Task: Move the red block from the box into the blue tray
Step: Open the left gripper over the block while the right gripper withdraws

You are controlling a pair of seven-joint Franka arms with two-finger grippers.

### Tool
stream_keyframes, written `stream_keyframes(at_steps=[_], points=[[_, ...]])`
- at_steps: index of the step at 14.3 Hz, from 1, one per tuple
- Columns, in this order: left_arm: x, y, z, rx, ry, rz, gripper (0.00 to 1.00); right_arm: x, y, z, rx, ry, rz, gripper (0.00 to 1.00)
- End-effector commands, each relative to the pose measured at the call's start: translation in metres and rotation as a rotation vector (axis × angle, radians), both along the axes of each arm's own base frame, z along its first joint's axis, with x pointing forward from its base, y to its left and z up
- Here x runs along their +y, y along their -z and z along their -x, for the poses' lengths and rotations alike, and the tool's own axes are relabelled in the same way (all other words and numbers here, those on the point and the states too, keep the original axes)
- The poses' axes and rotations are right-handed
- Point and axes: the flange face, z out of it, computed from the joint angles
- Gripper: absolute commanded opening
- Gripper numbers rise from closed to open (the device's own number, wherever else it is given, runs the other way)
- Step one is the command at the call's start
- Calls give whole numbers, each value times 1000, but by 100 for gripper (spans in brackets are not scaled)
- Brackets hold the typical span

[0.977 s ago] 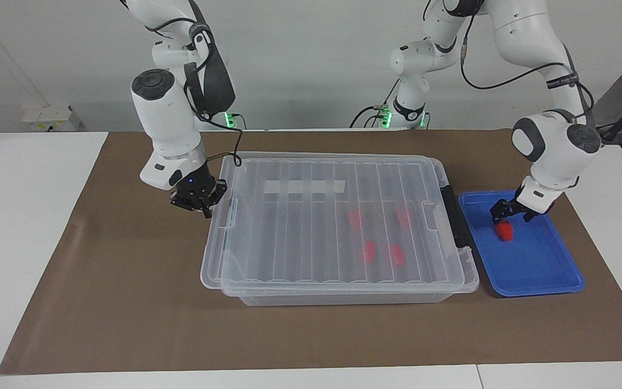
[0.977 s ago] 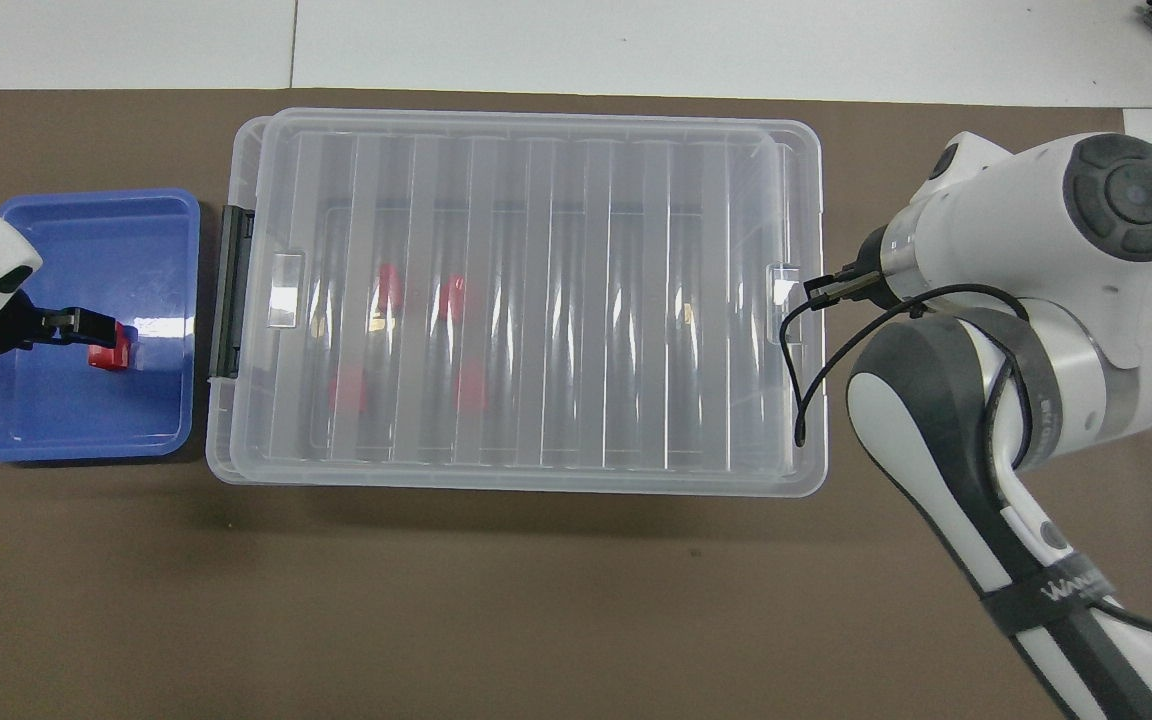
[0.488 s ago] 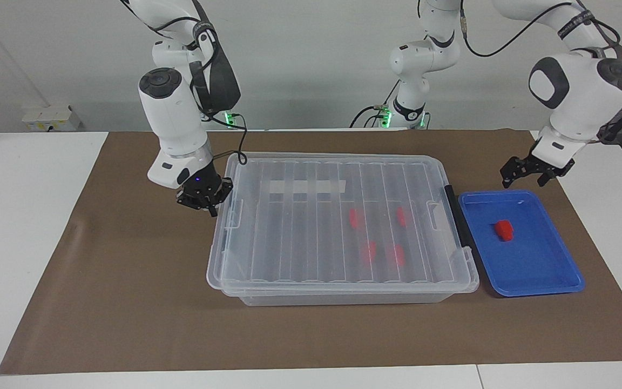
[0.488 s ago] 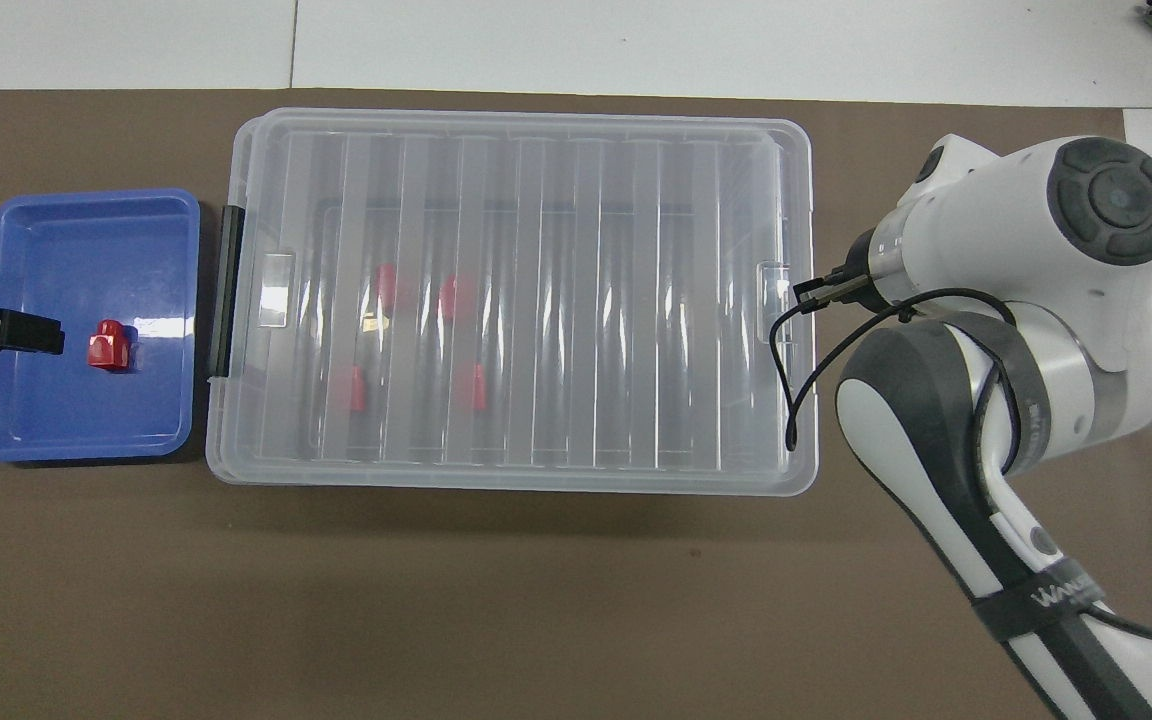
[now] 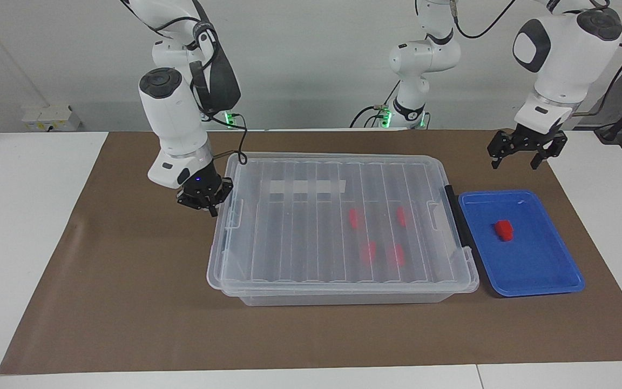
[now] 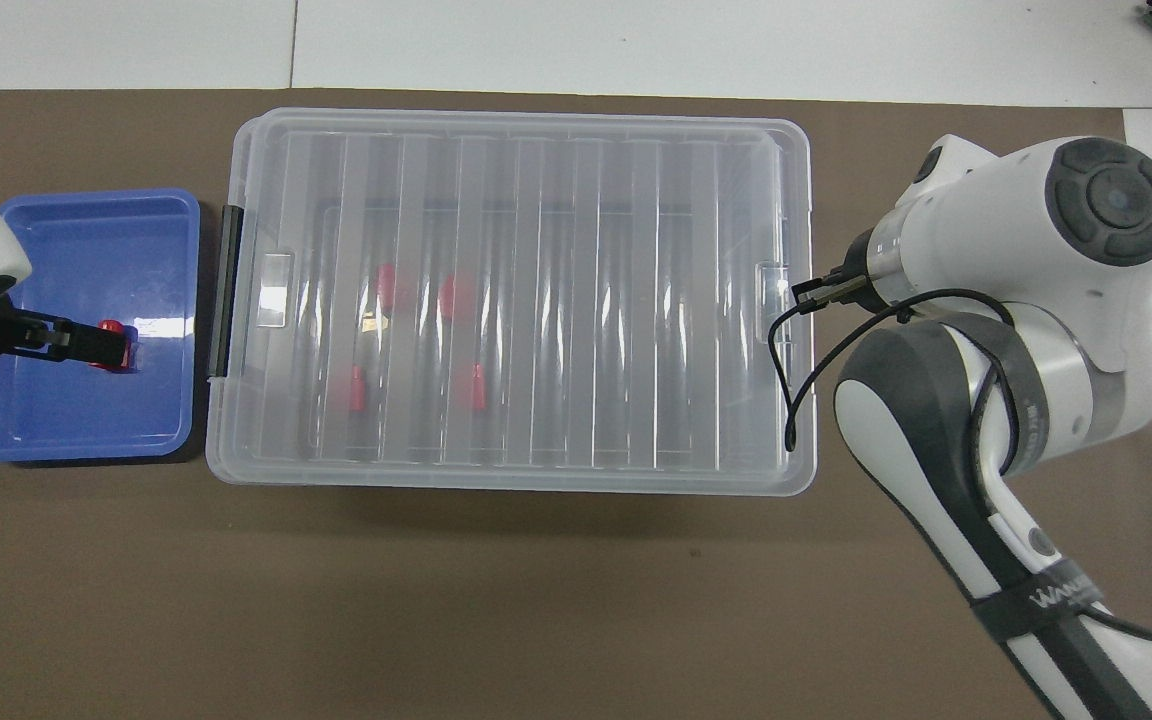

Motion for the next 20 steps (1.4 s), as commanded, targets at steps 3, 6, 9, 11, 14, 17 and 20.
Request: stream_keyframes(at_steps=[3,6,9,11,14,17,20], points=[[-10,-47,0,99,4,-1,100,8,0,3,-1,-32,-18,0],[-27,-59,16,126,35,-5,100,8,-1,3,-2,-28,-20,0],[-38,-65,21,103,60,-2,100,3,-15,6,-15,-9,-20,0],[-37,-67,21,100,57,-2,100,-4,-25,13,0,21,-11,0],[-42,-66,21,101,68,-3,100,-36,-37,22,48,185,1,0],[-51,-63,23,110,84,-4,100,-75,-38,22,81,336,4,87],[-52,-61,21,114,88,-4,100,-98,-62,28,53,406,-4,100]])
